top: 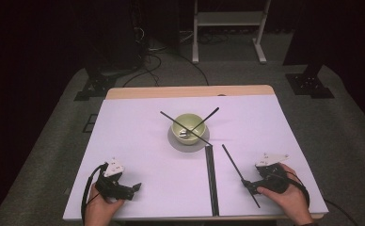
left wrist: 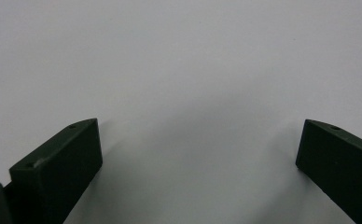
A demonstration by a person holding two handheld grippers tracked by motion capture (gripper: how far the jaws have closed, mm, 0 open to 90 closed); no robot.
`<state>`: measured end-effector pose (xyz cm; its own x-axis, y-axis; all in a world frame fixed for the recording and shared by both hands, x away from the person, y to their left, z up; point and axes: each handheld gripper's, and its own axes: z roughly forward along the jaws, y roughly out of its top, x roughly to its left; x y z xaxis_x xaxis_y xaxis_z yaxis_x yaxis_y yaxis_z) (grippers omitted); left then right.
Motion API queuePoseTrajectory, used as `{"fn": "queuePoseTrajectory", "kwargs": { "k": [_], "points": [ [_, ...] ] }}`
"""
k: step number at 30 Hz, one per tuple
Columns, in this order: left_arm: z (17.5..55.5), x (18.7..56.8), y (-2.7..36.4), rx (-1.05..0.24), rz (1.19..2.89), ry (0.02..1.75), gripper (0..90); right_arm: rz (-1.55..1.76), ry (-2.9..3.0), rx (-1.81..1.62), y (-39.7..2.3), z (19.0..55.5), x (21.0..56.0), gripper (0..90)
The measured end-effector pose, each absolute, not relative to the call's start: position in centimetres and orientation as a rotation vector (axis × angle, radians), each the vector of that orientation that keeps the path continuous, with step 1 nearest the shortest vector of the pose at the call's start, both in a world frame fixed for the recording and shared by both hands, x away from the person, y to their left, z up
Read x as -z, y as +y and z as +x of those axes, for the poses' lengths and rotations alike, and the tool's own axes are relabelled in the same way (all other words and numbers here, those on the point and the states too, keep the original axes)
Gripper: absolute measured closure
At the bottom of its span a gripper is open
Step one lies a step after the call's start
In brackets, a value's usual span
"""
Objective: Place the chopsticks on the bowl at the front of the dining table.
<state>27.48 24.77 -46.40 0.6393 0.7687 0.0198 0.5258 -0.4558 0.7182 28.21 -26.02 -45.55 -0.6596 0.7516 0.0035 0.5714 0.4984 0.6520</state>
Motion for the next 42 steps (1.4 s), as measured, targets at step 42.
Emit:
{"fn": "queuePoseTrajectory", "kwargs": {
  "k": [42],
  "points": [
    [27.5, 46.4, 24.8, -0.449, 2.165, 1.005, 0.0, 1.254, 2.345, -0.903, -31.0, 28.9, 45.6, 18.8]
  ]
}}
